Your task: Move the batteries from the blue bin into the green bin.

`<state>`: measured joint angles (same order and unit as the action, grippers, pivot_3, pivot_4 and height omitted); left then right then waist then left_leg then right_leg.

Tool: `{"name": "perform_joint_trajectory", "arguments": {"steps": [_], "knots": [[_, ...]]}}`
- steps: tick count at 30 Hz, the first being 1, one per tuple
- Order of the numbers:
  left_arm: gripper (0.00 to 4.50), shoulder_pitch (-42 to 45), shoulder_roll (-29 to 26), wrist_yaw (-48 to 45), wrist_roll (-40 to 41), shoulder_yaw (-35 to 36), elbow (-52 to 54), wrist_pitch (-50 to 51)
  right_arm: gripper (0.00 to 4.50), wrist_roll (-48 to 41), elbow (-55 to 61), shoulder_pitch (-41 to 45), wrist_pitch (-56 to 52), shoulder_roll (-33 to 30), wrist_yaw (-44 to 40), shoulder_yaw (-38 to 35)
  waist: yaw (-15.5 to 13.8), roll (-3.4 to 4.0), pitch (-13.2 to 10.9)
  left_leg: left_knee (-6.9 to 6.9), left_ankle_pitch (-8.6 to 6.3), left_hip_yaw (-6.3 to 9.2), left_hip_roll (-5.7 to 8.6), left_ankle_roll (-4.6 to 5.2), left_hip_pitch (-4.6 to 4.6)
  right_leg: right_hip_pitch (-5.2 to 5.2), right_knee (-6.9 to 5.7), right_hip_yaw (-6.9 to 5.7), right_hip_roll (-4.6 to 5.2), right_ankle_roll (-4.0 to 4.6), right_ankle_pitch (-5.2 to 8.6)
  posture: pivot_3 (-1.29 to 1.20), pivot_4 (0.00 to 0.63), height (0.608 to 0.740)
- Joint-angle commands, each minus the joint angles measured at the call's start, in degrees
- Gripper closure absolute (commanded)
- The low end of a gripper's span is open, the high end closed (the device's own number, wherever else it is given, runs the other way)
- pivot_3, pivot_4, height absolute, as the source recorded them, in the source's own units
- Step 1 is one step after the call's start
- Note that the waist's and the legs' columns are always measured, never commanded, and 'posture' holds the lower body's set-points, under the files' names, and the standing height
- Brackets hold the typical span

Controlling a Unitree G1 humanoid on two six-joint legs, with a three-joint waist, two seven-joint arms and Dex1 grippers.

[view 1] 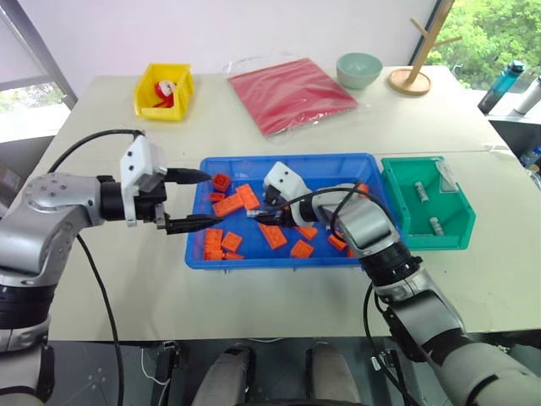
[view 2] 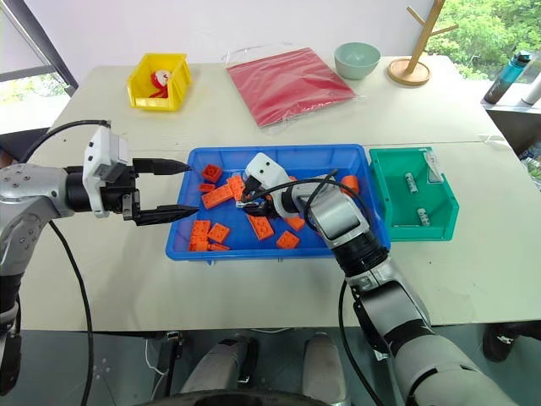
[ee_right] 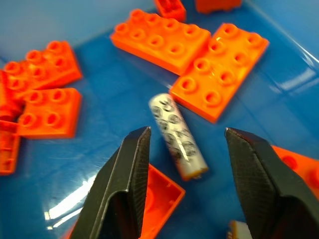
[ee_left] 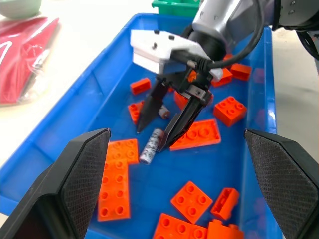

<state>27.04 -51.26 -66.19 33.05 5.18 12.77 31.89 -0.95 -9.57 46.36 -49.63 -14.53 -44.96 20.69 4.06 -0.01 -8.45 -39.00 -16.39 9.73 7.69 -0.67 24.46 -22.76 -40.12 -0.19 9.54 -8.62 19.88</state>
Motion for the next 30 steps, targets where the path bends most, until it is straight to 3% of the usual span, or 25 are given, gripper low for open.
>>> {"name": "perform_joint_trajectory", "arguments": {"steps": [1, 2, 3, 10, 17, 22, 26, 30], "knots": [[0.0, 1.06, -0.04, -0.23, -0.24, 0.42, 0.12, -1.1, 3.86, 1.16, -1.18, 1.64, 2.09, -0.52, -0.43, 2.33, 0.06, 0.0, 0.0, 0.0, 0.0, 0.0, 0.0, 0.0, 0.0, -0.01, 0.0, 0.0, 0.0, 0.0, 0.0, 0.0, 0.15, 0.717], [0.0, 1.14, 0.06, -0.13, -0.28, 0.36, 0.16, -1.1, 4.33, 1.47, -1.72, 1.76, 2.58, -0.73, -0.47, 2.75, 0.07, 0.0, 0.0, 0.01, 0.0, 0.0, 0.0, 0.0, 0.0, -0.01, 0.0, 0.0, 0.0, 0.0, 0.0, 0.0, 0.15, 0.717], [0.0, 1.23, 0.15, -0.05, -0.32, 0.36, 0.14, -1.13, 4.45, 2.22, -2.49, 2.02, 3.75, -1.02, -0.36, 3.4, 0.07, 0.0, 0.0, 0.01, 0.0, 0.0, -0.01, 0.0, 0.0, -0.01, 0.0, 0.0, -0.01, 0.0, 0.0, 0.0, 0.15, 0.717], [0.0, 1.03, 0.5, 0.34, -0.27, 0.85, -0.08, -1.51, 4.44, 1.49, -0.91, 2.8, 4.65, -1.33, -1.3, 2.41, -0.02, 0.0, 0.0, -0.01, 0.0, 0.01, 0.0, 0.0, -0.01, 0.0, 0.0, 0.0, -0.01, 0.0, 0.0, 0.0, 0.15, 0.717], [0.0, -0.02, 1.53, 0.5, 0.2, 0.62, 0.5, -1.25, 4.44, -8.76, 16.22, 0.61, -8.24, -6.65, -2.37, -11.1, -0.16, 0.0, 0.0, -0.02, 0.0, 0.01, 0.03, 0.0, 0.02, 0.01, 0.0, 0.0, 0.02, 0.0, 0.0, 0.0, 0.15, 0.717], [0.0, -0.39, 4.27, 1.69, 1.97, 0.36, 1.78, 0.28, 4.44, -13.81, 25.23, -4.05, -21.12, -21.37, -1.47, -30.94, -1.43, -0.02, 0.01, -0.03, -0.01, 0.04, 0.08, 0.02, 0.04, 0.05, 0.01, 0.0, 0.06, 0.0, 0.0, 0.0, 0.15, 0.717], [0.0, -0.98, 5.71, 2.18, 1.71, 0.09, 0.98, -0.14, 4.44, -14.16, 24.72, -11.51, -23.36, -32.75, -0.29, -40.94, -2.06, -0.05, 0.0, -0.11, -0.05, 0.06, 0.35, 0.09, 0.04, 0.11, 0.15, 0.04, 0.25, 0.0, 0.0, 0.0, 0.15, 0.717], [0.0, -1.62, 6.27, 1.73, 1.41, -0.41, 0.29, -0.68, 4.44, -14.27, 24.39, -19.59, -22.4, -38.54, 0.65, -46.41, -1.41, -0.05, 0.0, -0.08, -0.05, -0.18, 0.19, 0.09, 0.02, 0.13, 0.16, 0.04, 0.24, 0.0, 0.0, 0.0, 0.15, 0.717]]}}
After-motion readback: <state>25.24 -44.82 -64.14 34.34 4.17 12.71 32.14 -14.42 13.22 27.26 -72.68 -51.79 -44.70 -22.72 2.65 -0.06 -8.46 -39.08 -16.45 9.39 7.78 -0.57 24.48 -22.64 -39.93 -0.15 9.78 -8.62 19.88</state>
